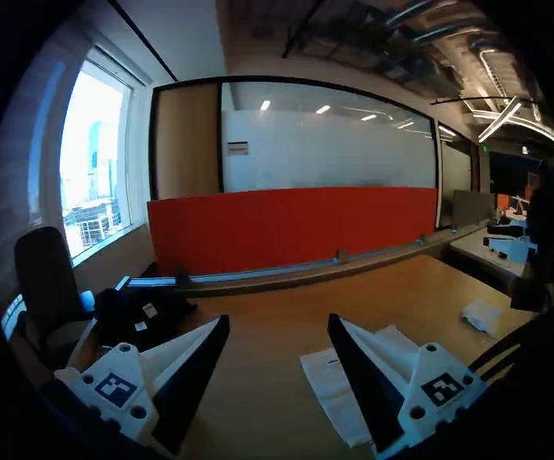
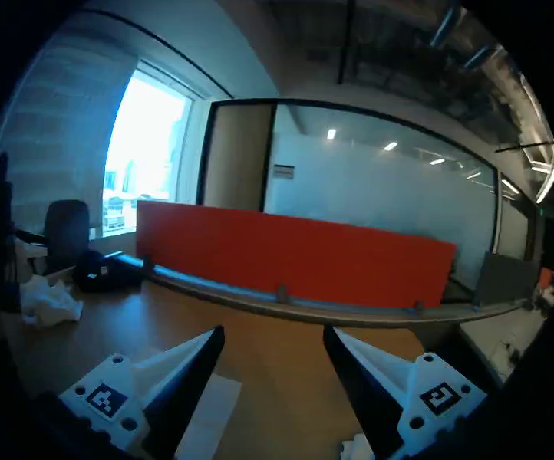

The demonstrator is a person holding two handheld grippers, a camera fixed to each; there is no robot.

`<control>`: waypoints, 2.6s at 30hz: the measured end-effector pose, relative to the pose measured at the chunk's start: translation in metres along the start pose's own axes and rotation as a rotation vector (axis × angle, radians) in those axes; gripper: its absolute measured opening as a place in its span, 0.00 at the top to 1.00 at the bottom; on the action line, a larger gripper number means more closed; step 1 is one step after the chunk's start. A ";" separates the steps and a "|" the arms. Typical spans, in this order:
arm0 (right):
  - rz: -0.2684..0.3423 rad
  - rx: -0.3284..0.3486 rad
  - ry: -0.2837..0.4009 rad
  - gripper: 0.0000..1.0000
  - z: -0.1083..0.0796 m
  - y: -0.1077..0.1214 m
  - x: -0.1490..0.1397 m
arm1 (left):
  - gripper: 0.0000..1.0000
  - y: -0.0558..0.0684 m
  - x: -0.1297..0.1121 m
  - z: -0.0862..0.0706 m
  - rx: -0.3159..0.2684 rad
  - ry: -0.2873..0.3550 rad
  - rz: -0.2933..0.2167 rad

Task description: Fold towel

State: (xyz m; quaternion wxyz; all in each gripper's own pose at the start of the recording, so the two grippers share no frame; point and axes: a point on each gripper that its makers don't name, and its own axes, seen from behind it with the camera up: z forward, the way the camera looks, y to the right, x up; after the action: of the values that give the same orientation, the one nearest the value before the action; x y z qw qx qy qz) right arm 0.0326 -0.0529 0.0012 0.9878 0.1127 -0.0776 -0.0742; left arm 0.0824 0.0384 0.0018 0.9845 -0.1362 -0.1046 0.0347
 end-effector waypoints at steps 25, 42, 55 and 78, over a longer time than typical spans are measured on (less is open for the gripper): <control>-0.120 0.271 -0.231 0.00 -0.010 -0.040 -0.047 | 0.05 0.050 -0.062 0.004 -0.248 -0.206 0.131; -0.181 0.401 -0.334 0.00 -0.016 -0.069 -0.109 | 0.05 0.086 -0.116 0.000 -0.388 -0.283 0.172; -0.211 0.472 -0.376 0.00 -0.016 -0.091 -0.161 | 0.05 0.109 -0.174 0.007 -0.450 -0.350 0.201; -0.212 0.543 -0.503 0.00 -0.025 -0.114 -0.269 | 0.05 0.133 -0.273 0.023 -0.525 -0.493 0.260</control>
State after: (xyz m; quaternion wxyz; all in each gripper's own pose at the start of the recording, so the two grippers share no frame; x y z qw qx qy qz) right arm -0.2408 -0.1136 -0.0862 0.8592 0.3556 -0.3220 -0.1779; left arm -0.1941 0.1457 -0.0665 0.8488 -0.3834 -0.3256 0.1630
